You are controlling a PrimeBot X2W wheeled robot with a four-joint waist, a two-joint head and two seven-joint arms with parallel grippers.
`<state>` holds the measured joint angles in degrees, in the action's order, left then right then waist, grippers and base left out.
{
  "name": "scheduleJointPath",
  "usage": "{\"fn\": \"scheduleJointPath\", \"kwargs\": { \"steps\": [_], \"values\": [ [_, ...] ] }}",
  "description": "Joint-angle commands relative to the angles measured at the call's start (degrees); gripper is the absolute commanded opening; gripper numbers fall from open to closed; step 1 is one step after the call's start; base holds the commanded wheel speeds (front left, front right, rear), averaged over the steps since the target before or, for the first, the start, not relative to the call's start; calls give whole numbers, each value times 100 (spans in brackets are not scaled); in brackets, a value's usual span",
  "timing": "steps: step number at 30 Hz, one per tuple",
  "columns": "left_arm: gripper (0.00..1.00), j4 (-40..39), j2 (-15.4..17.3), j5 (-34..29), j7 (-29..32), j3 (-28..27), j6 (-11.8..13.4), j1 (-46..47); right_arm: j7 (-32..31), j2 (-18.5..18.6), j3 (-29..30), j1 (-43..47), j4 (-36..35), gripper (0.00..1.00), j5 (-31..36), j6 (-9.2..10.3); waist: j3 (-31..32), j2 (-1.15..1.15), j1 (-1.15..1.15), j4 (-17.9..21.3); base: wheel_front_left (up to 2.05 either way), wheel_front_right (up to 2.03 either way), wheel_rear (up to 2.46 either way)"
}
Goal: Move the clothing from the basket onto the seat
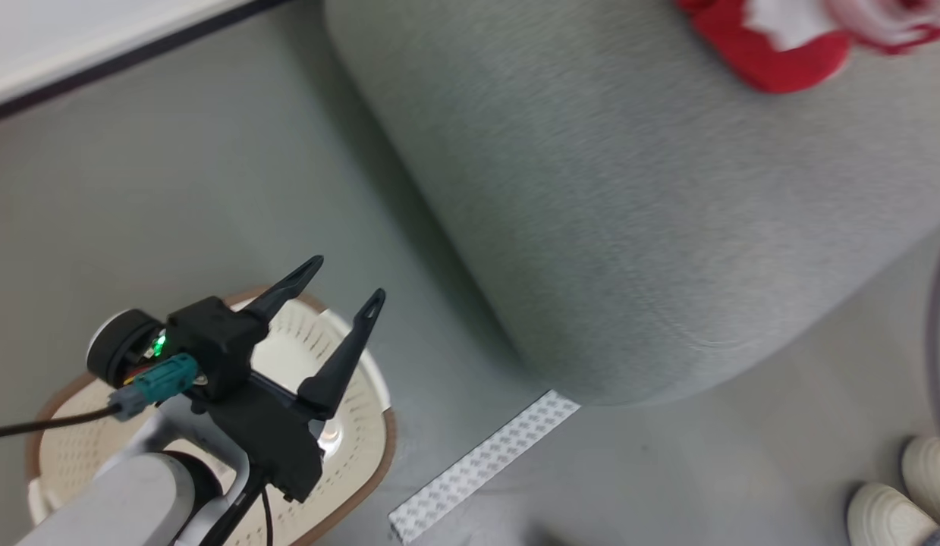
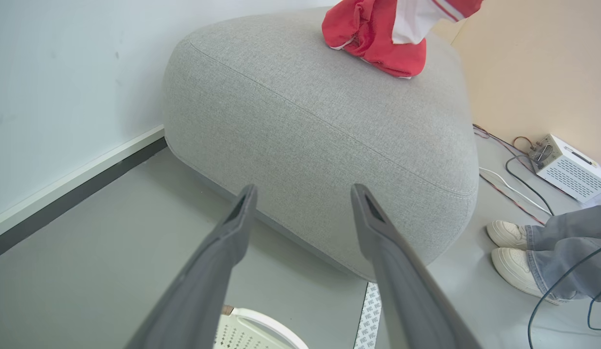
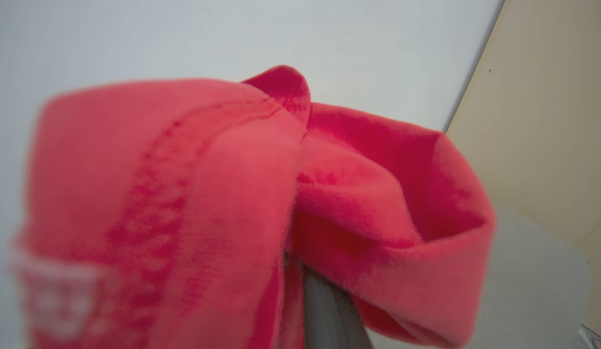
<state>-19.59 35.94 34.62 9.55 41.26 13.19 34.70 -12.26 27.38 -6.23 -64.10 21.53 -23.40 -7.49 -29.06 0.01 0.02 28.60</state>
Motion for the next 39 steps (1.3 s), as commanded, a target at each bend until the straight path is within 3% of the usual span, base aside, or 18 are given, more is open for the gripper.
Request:
{"fn": "scheduleJointPath", "kwargs": {
  "steps": [1,9,10,11,12,18,23,31,39],
  "values": [
    [100,-96,55,-102,19,-1,-18,89,121,125,142,-165,201,0,82,0,-723,-1,-2,-745,0,0,0],
    [100,-458,55,-394,-15,215,-201,326,1017,412,815,-107,1576,0,364,0,-1064,-1,-2,-1256,0,0,0],
    [100,-492,45,-417,-30,234,-222,345,1131,389,851,-29,1739,5,440,0,-1104,-1,-2,-1285,0,0,0],
    [100,-519,48,-449,-48,253,-250,345,1210,328,826,39,1889,47,510,0,-1133,-1,-2,-1300,0,0,0],
    [100,-537,57,-463,-61,272,-255,342,1271,241,844,85,2038,100,539,0,-1167,-1,-2,-1307,0,0,0],
    [100,-444,0,-423,-180,339,-406,408,1646,-45,522,321,2456,100,719,0,-1132,-1,-2,-1337,0,0,0],
    [100,-163,-126,-297,-463,345,-520,328,1818,-228,95,608,2291,100,585,2,-811,-1,-2,-1300,0,0,0],
    [100,868,-609,82,-1233,513,-777,-114,1492,-369,-366,1820,1682,100,303,1,312,-1,-2,-1391,0,0,0],
    [100,1879,-1119,440,-1792,765,-890,-748,1225,-417,-316,3238,876,100,203,1,1633,-1,-2,-1567,0,0,0]
  ]
}}
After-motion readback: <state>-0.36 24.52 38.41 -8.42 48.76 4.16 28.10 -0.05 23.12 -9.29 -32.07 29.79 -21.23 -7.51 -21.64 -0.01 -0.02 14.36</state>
